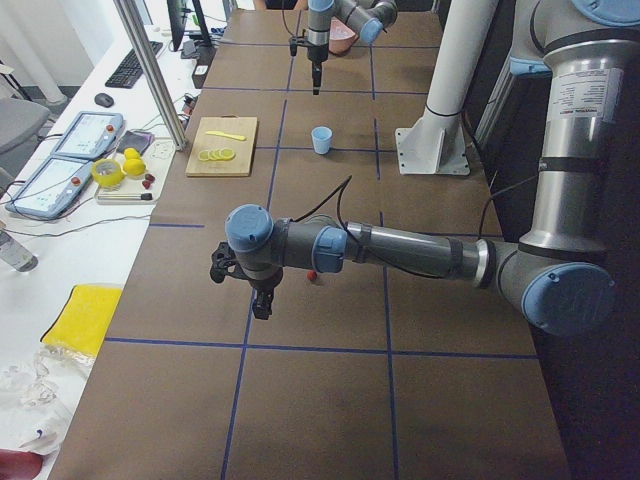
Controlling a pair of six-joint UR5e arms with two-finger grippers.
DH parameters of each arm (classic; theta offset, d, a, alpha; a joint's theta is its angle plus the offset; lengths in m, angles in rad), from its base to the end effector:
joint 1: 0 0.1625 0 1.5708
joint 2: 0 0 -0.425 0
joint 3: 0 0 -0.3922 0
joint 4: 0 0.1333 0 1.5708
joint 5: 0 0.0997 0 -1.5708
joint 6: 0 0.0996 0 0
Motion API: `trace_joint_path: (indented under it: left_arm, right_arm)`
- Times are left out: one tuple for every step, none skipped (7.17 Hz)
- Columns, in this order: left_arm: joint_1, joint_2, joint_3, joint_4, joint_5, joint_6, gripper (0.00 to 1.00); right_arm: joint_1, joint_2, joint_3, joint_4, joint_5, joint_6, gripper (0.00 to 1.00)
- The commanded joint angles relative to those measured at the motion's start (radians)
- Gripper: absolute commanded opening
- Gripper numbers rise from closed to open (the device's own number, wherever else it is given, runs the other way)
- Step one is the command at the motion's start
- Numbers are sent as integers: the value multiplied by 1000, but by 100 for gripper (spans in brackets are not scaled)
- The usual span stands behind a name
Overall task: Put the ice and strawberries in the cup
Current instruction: 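Withdraw the right gripper back toward the pink ice bowl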
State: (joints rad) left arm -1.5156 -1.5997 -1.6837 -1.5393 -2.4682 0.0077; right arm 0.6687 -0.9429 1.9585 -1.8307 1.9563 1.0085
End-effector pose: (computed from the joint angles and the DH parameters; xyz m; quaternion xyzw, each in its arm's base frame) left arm -0.0274 -0.5088 0.5827 0.0394 0.4342 0.0522 0.8984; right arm -0.4053 -0.4424 0.1719 0.0637 -0.3984 -0.0221 0.9147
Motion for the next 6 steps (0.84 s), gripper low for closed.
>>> trace_joint_path:
  left_arm:
    - [0,-2,-19,24,0,0,100]
    - [0,-2,-22,25,0,0,100]
    - [0,0,-22,25,0,0,100]
    - [0,1,-30,25,0,0,100]
    - [0,4,-34,27,0,0,100]
    - [0,4,-34,27,0,0,100]
  right_arm:
    - [98,-167,140,-30,12,-80,100]
    - [155,-271,179,-18,36,-217,100]
    - [233,-356,200,-16,83,-338,100]
    - [308,-431,200,25,139,-451,100]
    - [372,-559,198,151,179,-519,100]
    - [441,-676,185,294,243,-583,100]
